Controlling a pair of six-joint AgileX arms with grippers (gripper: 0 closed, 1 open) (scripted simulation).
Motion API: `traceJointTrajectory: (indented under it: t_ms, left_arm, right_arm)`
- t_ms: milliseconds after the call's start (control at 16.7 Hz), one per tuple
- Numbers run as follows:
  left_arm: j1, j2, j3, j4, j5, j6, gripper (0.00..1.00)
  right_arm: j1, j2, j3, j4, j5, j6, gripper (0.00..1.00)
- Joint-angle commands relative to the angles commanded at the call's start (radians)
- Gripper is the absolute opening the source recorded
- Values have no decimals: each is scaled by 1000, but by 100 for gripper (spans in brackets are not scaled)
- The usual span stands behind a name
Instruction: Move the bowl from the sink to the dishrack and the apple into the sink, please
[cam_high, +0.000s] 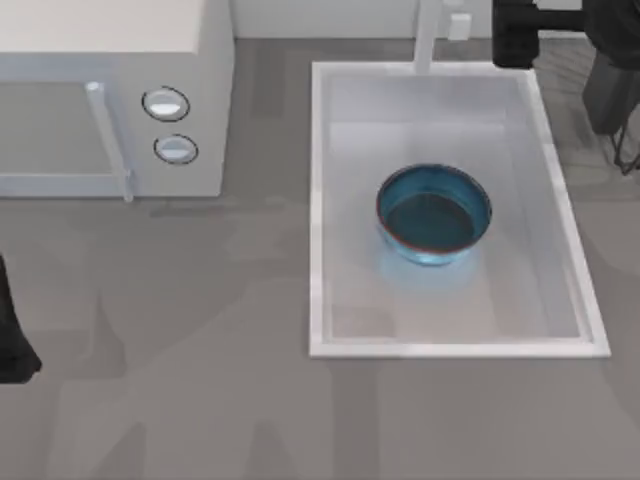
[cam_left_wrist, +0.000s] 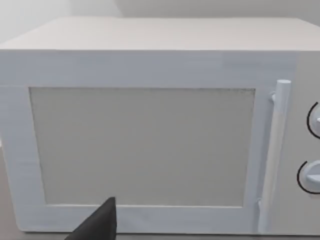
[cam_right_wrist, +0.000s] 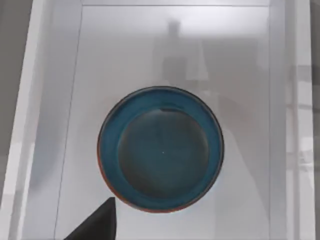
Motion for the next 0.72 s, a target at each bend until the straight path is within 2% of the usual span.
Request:
traceJointTrajectory:
  t_ms: [420,720]
  left_arm:
    - [0,0,0,0,0,0,100]
    - [0,0,0,0,0,0,100]
  right_arm:
    - [136,636,610,-316,26,154,100]
    - [188,895,870,-415,37,236,100]
